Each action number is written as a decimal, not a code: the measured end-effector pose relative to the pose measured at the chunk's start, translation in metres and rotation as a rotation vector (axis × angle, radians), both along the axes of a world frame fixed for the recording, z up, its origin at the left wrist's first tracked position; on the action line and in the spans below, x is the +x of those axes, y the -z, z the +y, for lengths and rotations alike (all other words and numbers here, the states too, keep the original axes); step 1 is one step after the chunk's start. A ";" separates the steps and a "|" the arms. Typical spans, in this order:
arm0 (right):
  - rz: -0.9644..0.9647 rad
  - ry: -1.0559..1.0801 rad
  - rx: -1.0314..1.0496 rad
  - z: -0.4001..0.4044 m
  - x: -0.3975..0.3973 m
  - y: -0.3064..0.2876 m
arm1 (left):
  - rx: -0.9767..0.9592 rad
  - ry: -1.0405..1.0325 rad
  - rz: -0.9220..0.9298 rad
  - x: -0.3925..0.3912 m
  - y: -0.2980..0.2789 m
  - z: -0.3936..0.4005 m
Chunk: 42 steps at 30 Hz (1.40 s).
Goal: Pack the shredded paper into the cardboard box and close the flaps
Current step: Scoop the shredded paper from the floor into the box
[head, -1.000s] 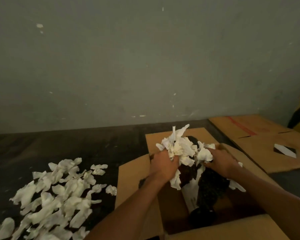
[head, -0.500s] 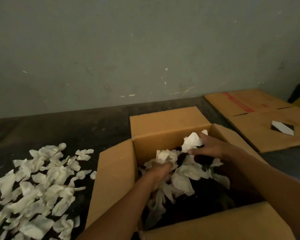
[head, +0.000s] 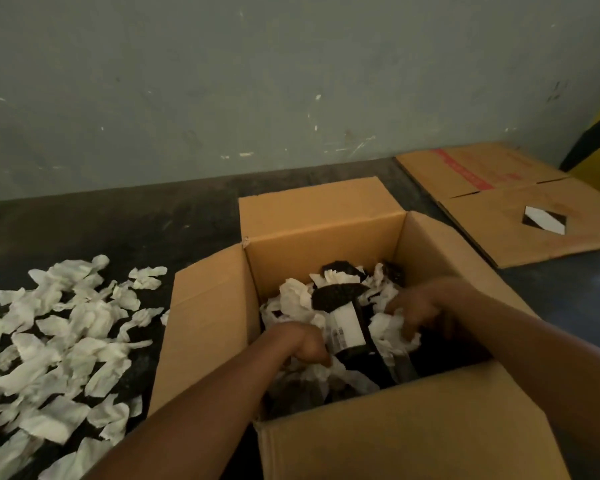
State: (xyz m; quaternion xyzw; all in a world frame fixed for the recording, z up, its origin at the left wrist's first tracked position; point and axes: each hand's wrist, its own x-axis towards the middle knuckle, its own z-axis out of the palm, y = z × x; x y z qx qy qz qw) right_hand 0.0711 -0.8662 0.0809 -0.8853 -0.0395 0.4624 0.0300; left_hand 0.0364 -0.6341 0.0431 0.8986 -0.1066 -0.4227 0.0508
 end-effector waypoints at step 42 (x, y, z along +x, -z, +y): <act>-0.001 -0.282 -0.127 0.014 -0.035 0.014 | 0.297 0.109 0.025 -0.022 0.029 -0.020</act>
